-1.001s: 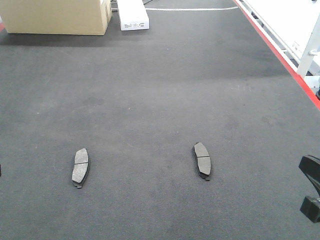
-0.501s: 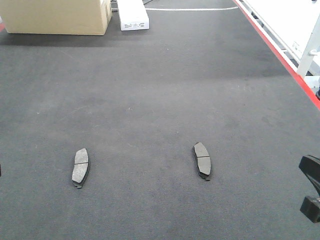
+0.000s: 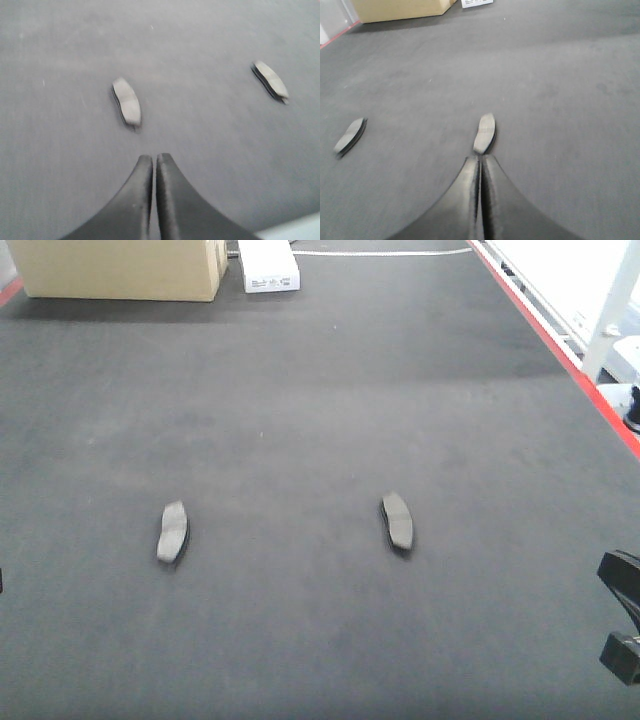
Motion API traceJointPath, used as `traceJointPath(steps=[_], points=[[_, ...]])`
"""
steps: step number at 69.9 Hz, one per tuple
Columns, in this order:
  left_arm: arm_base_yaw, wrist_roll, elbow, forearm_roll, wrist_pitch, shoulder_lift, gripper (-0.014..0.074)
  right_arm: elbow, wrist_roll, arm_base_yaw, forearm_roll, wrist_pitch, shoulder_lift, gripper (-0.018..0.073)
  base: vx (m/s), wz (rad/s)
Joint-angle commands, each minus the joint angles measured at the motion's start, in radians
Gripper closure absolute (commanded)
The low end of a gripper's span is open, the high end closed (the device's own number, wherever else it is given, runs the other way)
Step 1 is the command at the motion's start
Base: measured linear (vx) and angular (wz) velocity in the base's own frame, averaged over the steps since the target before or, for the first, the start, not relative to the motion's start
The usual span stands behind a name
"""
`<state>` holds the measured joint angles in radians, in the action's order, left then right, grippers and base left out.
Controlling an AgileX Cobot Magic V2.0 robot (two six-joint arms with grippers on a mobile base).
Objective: Move and align brake pads A on conveyor
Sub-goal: 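Back the base away from the conveyor with both grippers empty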
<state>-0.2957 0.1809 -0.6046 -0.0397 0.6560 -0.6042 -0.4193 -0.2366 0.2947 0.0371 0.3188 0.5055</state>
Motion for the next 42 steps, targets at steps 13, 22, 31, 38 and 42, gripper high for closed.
traceJointPath(steps=[13,22,31,38,42], points=[[-0.006,0.0,-0.024,-0.003,-0.061,0.001,0.0603,-0.028,0.005,-0.007,0.009,-0.071,0.007,0.0568,-0.3,0.0],[-0.006,0.0,-0.024,-0.003,-0.062,0.001,0.0603,-0.028,0.005,-0.007,0.009,-0.071,0.007,0.0568,-0.27,0.09],[-0.006,0.0,-0.024,-0.003,-0.062,0.001,0.0603,-0.028,0.005,-0.007,0.009,-0.071,0.007,0.0568,-0.25,0.13],[-0.006,0.0,-0.024,-0.003,-0.062,0.001,0.0603,-0.028,0.005,-0.007,0.009,-0.071,0.007,0.0568,-0.27,0.08],[-0.006,0.0,-0.024,-0.003,-0.062,0.001,0.0603,-0.028,0.005,-0.007,0.009,-0.071,0.007,0.0568,-0.28,0.03]])
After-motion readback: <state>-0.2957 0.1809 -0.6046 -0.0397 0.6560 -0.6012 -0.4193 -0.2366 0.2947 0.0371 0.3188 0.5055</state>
